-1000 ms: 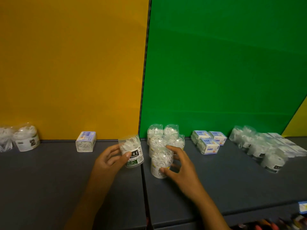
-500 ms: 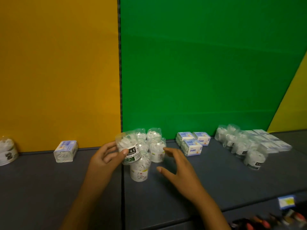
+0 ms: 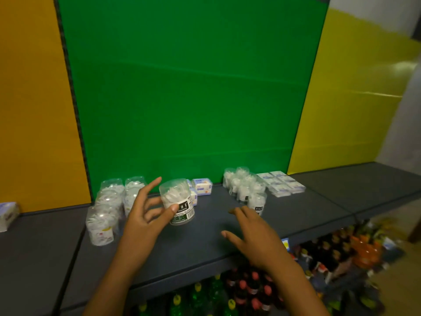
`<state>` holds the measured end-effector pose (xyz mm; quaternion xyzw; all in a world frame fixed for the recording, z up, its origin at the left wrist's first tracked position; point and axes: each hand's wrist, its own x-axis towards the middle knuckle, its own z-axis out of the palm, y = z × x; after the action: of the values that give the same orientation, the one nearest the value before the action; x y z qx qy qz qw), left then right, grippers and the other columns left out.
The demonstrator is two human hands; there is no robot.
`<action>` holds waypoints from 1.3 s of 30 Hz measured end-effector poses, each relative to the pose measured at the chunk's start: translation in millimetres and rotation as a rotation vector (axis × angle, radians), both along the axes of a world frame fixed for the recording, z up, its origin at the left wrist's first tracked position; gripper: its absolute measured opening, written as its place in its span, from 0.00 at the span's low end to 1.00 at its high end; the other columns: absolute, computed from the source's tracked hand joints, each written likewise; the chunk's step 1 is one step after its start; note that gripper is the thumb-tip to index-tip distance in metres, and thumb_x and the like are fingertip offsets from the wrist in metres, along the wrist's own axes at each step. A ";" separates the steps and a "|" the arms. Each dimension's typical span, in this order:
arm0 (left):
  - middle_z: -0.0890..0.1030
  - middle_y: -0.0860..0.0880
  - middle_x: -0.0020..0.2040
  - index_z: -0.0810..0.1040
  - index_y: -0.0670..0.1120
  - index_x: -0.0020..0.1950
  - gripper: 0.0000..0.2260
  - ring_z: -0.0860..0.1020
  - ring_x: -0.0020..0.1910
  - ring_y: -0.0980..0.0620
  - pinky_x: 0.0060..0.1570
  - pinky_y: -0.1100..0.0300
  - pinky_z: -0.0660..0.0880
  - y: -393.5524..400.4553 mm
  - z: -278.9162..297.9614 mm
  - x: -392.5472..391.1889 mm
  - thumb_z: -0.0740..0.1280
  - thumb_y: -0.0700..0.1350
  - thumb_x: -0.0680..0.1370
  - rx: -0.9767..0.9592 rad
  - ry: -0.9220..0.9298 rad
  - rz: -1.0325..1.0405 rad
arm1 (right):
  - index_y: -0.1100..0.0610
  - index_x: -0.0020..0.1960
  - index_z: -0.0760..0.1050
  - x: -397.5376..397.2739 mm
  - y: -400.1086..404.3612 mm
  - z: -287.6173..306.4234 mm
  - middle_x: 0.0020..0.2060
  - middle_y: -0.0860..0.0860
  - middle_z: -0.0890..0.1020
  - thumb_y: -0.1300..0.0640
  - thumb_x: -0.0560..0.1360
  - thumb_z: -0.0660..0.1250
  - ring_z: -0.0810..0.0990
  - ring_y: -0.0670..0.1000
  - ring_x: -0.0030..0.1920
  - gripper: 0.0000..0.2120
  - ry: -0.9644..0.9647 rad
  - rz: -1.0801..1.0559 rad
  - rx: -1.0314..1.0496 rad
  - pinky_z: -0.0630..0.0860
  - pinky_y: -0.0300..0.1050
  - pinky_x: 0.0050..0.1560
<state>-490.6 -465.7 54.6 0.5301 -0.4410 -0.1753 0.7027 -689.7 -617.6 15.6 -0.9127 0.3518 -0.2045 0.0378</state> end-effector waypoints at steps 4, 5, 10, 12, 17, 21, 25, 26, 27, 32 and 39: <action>0.81 0.50 0.53 0.71 0.53 0.67 0.24 0.82 0.49 0.57 0.44 0.70 0.76 -18.1 -13.9 -42.6 0.68 0.35 0.74 0.018 0.008 -0.064 | 0.47 0.69 0.64 -51.8 -11.7 -2.8 0.64 0.45 0.69 0.33 0.77 0.56 0.72 0.50 0.62 0.26 0.006 -0.036 0.011 0.75 0.48 0.57; 0.82 0.50 0.54 0.72 0.54 0.67 0.24 0.82 0.49 0.56 0.45 0.69 0.76 -22.4 -16.5 -52.5 0.69 0.35 0.74 0.027 0.013 -0.080 | 0.47 0.69 0.64 -63.0 -13.7 -3.5 0.63 0.45 0.70 0.33 0.77 0.56 0.71 0.49 0.61 0.26 0.009 -0.043 0.009 0.75 0.47 0.56; 0.81 0.54 0.54 0.73 0.57 0.62 0.21 0.83 0.50 0.54 0.43 0.69 0.76 -44.1 -17.7 -95.7 0.70 0.38 0.73 0.047 -0.005 -0.133 | 0.48 0.68 0.66 -108.1 -25.4 -7.6 0.62 0.45 0.70 0.35 0.78 0.57 0.70 0.49 0.62 0.25 0.001 -0.071 0.029 0.74 0.45 0.56; 0.78 0.54 0.58 0.73 0.57 0.62 0.21 0.82 0.51 0.54 0.44 0.68 0.76 -57.2 -16.6 -103.9 0.71 0.41 0.72 0.048 -0.023 -0.130 | 0.48 0.69 0.66 -120.5 -34.3 -6.6 0.62 0.44 0.70 0.35 0.78 0.57 0.70 0.48 0.62 0.25 -0.004 -0.085 0.024 0.74 0.44 0.56; 0.76 0.56 0.59 0.73 0.53 0.64 0.22 0.82 0.47 0.59 0.41 0.72 0.75 -99.1 -12.4 -120.8 0.71 0.37 0.73 0.033 -0.015 -0.124 | 0.47 0.69 0.65 -141.8 -65.9 -7.3 0.62 0.43 0.69 0.34 0.78 0.57 0.70 0.47 0.62 0.25 -0.006 -0.118 -0.002 0.73 0.42 0.55; 0.79 0.56 0.57 0.74 0.55 0.62 0.23 0.82 0.49 0.56 0.44 0.68 0.77 -143.6 -12.8 -127.2 0.73 0.37 0.71 0.010 -0.022 -0.132 | 0.48 0.69 0.65 -151.8 -102.7 -6.2 0.62 0.44 0.70 0.34 0.78 0.56 0.70 0.47 0.62 0.26 0.014 -0.141 -0.009 0.71 0.41 0.55; 0.79 0.51 0.58 0.74 0.52 0.62 0.23 0.81 0.52 0.56 0.49 0.64 0.78 -192.3 -7.2 -122.8 0.74 0.37 0.71 0.017 -0.064 -0.137 | 0.49 0.69 0.65 -150.4 -147.6 1.2 0.61 0.45 0.70 0.34 0.78 0.53 0.70 0.48 0.62 0.26 0.019 -0.140 -0.003 0.72 0.43 0.56; 0.79 0.50 0.58 0.74 0.52 0.62 0.23 0.81 0.52 0.55 0.50 0.63 0.78 -204.6 -4.9 -120.5 0.74 0.37 0.71 0.016 -0.068 -0.137 | 0.49 0.69 0.65 -148.0 -160.0 4.2 0.61 0.45 0.71 0.34 0.78 0.53 0.71 0.48 0.62 0.26 0.018 -0.138 -0.003 0.72 0.44 0.56; 0.79 0.50 0.59 0.74 0.52 0.62 0.22 0.81 0.52 0.55 0.50 0.63 0.79 -216.3 -2.0 -118.8 0.74 0.37 0.71 0.015 -0.063 -0.139 | 0.48 0.70 0.65 -145.4 -172.3 8.1 0.62 0.46 0.71 0.34 0.78 0.53 0.71 0.49 0.62 0.26 0.009 -0.138 -0.005 0.72 0.44 0.56; 0.79 0.54 0.57 0.75 0.52 0.60 0.21 0.82 0.50 0.53 0.47 0.61 0.80 -266.3 7.0 -112.4 0.75 0.38 0.70 0.016 -0.058 -0.118 | 0.47 0.70 0.65 -127.9 -225.7 20.7 0.65 0.45 0.71 0.35 0.78 0.54 0.72 0.48 0.63 0.25 -0.049 -0.132 0.003 0.73 0.45 0.55; 0.78 0.55 0.57 0.75 0.51 0.58 0.22 0.82 0.47 0.56 0.48 0.61 0.80 -310.7 -3.9 -121.3 0.77 0.39 0.67 0.118 -0.136 -0.068 | 0.45 0.69 0.65 -119.3 -276.5 -3.5 0.64 0.44 0.71 0.33 0.78 0.54 0.72 0.47 0.62 0.25 -0.066 -0.043 0.080 0.74 0.46 0.56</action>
<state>-611.9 -776.4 50.7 0.5662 -0.4943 -0.1883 0.6322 -808.9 -894.1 12.1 -0.8955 0.3777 -0.2210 0.0817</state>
